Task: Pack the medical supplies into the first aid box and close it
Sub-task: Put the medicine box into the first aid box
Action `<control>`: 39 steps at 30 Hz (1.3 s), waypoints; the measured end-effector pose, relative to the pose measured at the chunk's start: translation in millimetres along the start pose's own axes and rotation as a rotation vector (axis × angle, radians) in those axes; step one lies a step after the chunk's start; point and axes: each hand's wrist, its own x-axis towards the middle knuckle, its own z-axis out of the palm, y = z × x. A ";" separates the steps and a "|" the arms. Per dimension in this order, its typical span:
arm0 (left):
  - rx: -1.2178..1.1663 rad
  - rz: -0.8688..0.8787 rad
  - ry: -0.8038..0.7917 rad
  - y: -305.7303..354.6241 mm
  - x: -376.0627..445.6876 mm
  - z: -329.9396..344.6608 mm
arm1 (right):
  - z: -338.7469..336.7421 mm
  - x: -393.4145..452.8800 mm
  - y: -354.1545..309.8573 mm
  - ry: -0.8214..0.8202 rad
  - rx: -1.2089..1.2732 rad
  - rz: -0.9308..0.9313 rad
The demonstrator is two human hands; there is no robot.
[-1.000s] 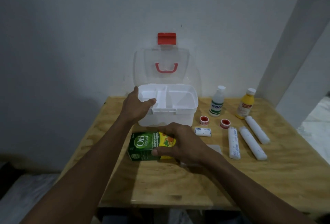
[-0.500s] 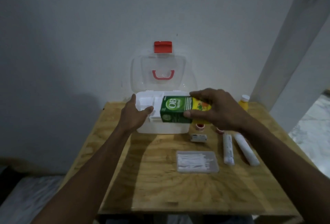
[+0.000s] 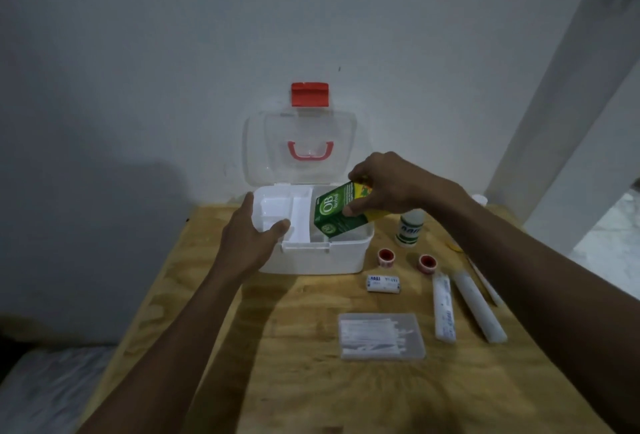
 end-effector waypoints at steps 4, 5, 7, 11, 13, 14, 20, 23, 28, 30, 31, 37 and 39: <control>-0.024 0.042 0.020 -2.6 1.4 2.6 | 15.1 18.8 -6.5 -0.076 -0.013 -0.024; -0.028 0.055 0.017 -4.0 2.7 3.5 | 19.5 22.3 -7.6 -0.094 -0.014 -0.029; -0.032 0.077 0.024 -4.9 3.9 4.2 | 29.2 27.6 -9.4 -0.133 -0.007 -0.035; -0.047 0.077 0.028 -6.7 5.7 5.7 | 47.0 35.3 -11.6 -0.179 0.054 -0.036; -0.054 0.077 0.030 -7.4 6.3 5.8 | 51.5 36.9 -11.8 -0.181 0.083 -0.027; -0.055 0.076 0.031 -6.7 5.9 5.5 | 52.4 36.7 -11.9 -0.185 0.089 -0.024; -0.050 0.074 0.035 -4.3 5.1 5.2 | 55.8 37.6 -15.5 -0.237 0.040 -0.027; -0.056 0.074 0.030 -2.6 3.7 4.9 | 63.4 39.2 -18.7 -0.273 -0.067 -0.058; -0.068 0.077 0.028 -1.6 2.6 3.9 | 64.7 45.2 -22.1 -0.358 -0.113 -0.018; -0.069 0.085 0.035 -0.4 1.6 3.2 | 63.7 46.9 -21.3 -0.385 0.033 0.052; -0.077 0.084 0.036 0.0 1.4 2.7 | 63.4 46.6 -20.9 -0.371 0.121 0.098; -0.085 0.084 0.035 -2.2 1.9 2.6 | 61.3 32.1 -27.9 -0.220 0.508 0.292; -0.089 0.080 0.035 -2.1 1.8 2.9 | 62.9 28.0 -31.1 -0.201 0.558 0.293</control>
